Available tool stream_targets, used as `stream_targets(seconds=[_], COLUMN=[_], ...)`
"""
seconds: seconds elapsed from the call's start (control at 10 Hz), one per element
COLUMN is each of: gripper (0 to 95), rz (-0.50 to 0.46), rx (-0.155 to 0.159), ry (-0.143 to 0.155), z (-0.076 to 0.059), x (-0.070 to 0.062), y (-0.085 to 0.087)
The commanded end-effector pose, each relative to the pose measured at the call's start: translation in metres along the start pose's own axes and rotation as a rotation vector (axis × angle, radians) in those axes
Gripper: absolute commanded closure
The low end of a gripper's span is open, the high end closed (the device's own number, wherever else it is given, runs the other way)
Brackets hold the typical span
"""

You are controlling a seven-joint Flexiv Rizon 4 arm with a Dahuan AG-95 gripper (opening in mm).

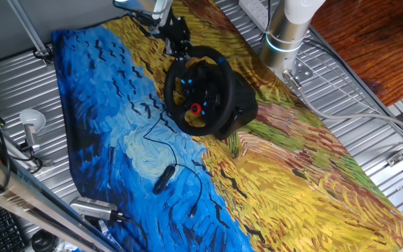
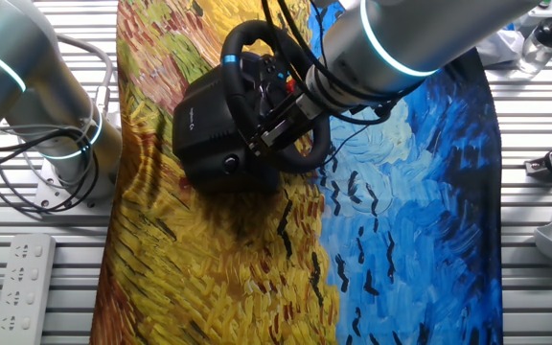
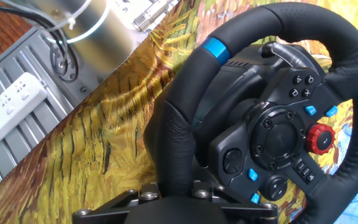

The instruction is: Rotate the steering wheel 90 degrees clockwise

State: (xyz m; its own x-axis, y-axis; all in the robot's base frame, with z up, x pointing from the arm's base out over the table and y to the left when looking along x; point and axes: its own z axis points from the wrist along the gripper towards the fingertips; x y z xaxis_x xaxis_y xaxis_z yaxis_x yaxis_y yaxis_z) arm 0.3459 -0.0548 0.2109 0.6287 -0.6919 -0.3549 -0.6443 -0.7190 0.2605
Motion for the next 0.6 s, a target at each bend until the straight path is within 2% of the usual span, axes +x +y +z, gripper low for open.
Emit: stream_targets(seconds=[0.1, 0.6], gripper=[76.0, 76.0], rz=[0.010, 0.068], rx=[0.002, 0.006], ry=[0.002, 0.001], z=[0.0012, 0.0010], x=[0.0002, 0.0005], y=[-0.0003, 0.0002])
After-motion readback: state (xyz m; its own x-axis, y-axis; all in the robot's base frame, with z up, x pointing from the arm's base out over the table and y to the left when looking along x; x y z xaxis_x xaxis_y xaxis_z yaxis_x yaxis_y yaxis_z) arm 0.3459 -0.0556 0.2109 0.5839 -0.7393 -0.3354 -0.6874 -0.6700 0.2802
